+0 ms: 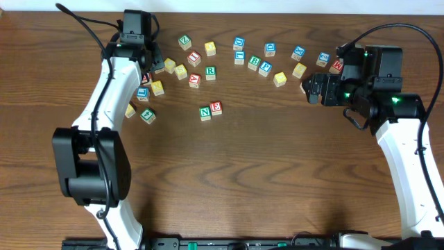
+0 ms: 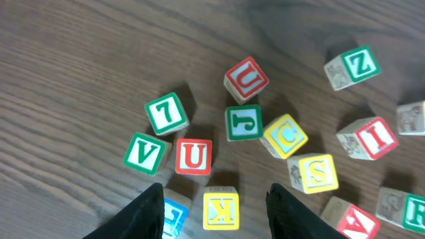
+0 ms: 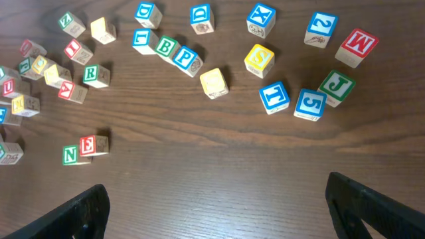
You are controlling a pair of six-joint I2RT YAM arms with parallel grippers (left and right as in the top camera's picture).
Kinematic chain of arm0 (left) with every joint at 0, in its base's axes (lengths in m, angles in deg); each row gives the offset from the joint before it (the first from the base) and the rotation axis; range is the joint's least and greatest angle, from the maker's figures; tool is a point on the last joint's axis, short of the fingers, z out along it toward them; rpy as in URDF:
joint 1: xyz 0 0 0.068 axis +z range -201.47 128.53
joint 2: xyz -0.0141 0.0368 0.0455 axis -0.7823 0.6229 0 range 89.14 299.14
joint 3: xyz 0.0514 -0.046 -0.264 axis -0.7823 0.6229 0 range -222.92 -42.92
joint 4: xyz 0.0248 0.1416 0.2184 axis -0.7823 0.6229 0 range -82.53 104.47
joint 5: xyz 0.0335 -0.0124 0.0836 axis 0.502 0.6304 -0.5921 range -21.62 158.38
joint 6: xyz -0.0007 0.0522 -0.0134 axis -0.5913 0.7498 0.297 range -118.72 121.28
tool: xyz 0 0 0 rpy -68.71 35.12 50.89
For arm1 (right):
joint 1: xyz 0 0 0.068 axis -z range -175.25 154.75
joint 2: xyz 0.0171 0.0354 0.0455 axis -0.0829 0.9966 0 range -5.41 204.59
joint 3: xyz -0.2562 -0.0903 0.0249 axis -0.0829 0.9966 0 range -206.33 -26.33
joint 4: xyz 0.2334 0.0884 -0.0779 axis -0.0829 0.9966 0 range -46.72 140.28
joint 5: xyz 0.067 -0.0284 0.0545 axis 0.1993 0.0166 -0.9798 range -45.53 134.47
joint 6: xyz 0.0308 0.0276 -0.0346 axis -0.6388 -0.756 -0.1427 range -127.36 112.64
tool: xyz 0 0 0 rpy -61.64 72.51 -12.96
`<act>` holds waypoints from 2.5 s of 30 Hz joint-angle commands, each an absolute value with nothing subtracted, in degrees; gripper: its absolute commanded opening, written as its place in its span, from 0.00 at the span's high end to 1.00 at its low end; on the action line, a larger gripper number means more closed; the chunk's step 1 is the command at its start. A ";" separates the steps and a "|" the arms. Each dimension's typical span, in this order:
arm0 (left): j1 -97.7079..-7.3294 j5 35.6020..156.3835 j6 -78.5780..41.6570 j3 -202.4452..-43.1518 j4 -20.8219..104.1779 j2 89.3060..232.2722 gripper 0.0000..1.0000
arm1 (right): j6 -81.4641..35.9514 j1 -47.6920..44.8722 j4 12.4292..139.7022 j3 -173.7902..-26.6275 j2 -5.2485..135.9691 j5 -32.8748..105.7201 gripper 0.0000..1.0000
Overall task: Spell out NEURIPS
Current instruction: 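Move the left gripper over the red U block in the arc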
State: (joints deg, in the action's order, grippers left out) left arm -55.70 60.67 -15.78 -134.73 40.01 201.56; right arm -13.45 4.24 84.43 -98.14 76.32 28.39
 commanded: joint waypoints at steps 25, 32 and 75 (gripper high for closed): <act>-53.64 56.63 -15.41 -134.97 36.88 211.97 0.51 | -14.17 3.89 85.78 -99.30 76.61 28.43 0.01; -53.64 61.74 -13.73 -134.97 36.25 213.26 0.51 | -14.17 3.89 85.80 -99.30 76.61 28.43 0.01; -52.77 60.06 -13.29 -132.37 33.69 213.56 0.51 | -14.17 3.89 85.91 -99.30 76.63 28.43 0.01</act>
State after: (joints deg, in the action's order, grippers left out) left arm -53.08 60.74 -13.84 -133.16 33.82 212.56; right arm -13.47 4.24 85.74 -98.14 76.34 28.39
